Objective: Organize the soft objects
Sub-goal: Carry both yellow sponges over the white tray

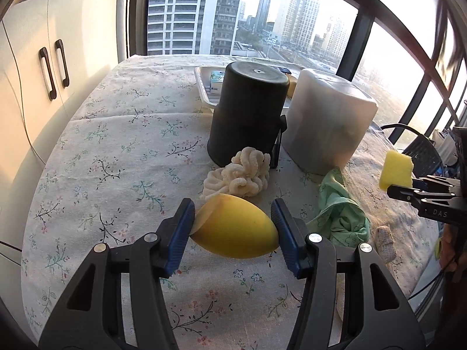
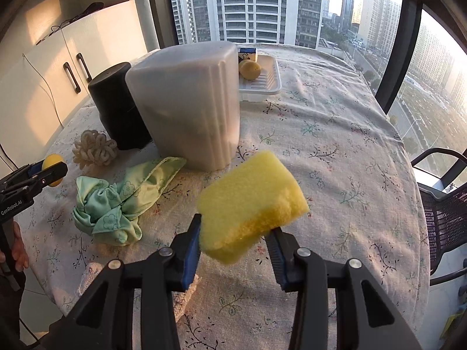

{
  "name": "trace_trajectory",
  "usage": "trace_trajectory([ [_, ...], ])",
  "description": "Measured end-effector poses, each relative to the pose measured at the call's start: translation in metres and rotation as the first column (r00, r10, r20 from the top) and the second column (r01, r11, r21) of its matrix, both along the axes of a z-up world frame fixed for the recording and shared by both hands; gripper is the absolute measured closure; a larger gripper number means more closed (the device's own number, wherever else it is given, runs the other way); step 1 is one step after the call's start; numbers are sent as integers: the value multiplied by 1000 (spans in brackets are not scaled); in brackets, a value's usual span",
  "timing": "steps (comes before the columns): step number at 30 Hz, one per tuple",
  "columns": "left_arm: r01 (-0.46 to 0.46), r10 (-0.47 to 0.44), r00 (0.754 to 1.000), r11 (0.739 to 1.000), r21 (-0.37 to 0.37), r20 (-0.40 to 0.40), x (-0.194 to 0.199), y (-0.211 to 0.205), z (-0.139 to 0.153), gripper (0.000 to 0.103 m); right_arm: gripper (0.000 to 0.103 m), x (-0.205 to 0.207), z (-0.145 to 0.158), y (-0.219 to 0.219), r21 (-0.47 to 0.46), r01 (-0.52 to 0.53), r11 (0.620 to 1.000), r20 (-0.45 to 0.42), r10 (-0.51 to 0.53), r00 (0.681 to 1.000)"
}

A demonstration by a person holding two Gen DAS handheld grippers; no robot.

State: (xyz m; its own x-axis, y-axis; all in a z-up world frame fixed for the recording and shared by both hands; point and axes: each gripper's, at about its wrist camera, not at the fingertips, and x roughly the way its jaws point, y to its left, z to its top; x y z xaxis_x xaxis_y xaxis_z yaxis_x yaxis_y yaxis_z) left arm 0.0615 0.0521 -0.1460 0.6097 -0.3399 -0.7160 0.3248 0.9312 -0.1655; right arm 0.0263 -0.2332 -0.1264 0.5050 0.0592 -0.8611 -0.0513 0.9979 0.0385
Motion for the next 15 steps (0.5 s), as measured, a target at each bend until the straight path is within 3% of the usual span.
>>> trace_trajectory([
  [15,-82,82,997,996,28,8,41,31,4,51,59,39,-3,-44,-41,95,995,-22,-96,995],
])
